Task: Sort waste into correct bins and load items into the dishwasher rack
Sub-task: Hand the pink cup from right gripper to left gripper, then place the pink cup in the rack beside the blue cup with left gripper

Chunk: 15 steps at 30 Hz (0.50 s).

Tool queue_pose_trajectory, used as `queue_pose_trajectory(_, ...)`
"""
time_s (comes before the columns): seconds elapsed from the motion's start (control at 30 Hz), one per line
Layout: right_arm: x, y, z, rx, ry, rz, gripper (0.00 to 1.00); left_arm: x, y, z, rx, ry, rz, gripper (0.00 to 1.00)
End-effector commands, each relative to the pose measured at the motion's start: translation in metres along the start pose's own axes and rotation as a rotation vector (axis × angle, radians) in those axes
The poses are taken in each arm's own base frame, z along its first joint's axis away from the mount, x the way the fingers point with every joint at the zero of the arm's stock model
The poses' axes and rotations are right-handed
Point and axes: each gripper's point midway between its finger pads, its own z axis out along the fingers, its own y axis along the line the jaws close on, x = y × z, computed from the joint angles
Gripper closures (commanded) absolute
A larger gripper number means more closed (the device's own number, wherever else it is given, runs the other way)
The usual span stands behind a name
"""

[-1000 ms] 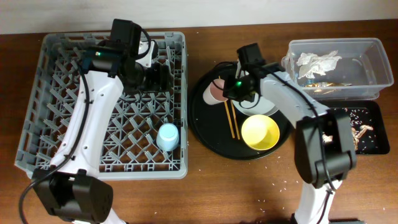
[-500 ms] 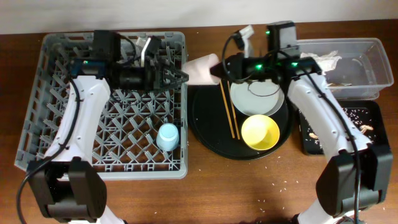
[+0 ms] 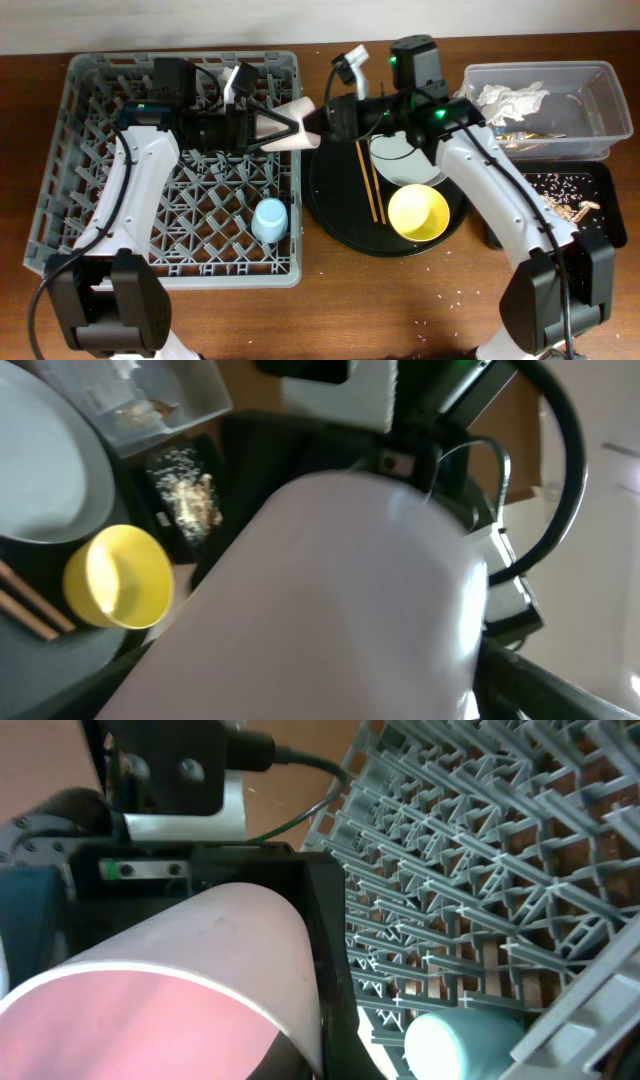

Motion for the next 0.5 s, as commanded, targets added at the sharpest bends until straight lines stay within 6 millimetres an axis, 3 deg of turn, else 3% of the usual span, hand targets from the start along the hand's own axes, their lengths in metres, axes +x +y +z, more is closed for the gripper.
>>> queue_pose_trajectory(0.0, 0.003, 0.001, 0.013, 0.022, 0.007, -0.008, 0.96, 0.000, -0.003, -0.003, 0.047, -0.006, 0.005, 0.16)
queue_pose_trajectory(0.17, 0.002, -0.002, 0.014, 0.044, -0.003, 0.000, 0.94, 0.000, -0.004, -0.003, 0.058, -0.006, 0.005, 0.28)
queue_pose_trajectory(0.33, 0.002, -0.004, 0.014, 0.053, -0.005, 0.004, 0.36, -0.001, -0.004, -0.003, 0.057, -0.006, 0.013, 0.40)
queue_pose_trajectory(0.47, -0.002, -0.011, 0.006, 0.071, -0.019, 0.023, 0.08, -0.007, 0.000, -0.007, 0.028, -0.019, 0.063, 0.43)
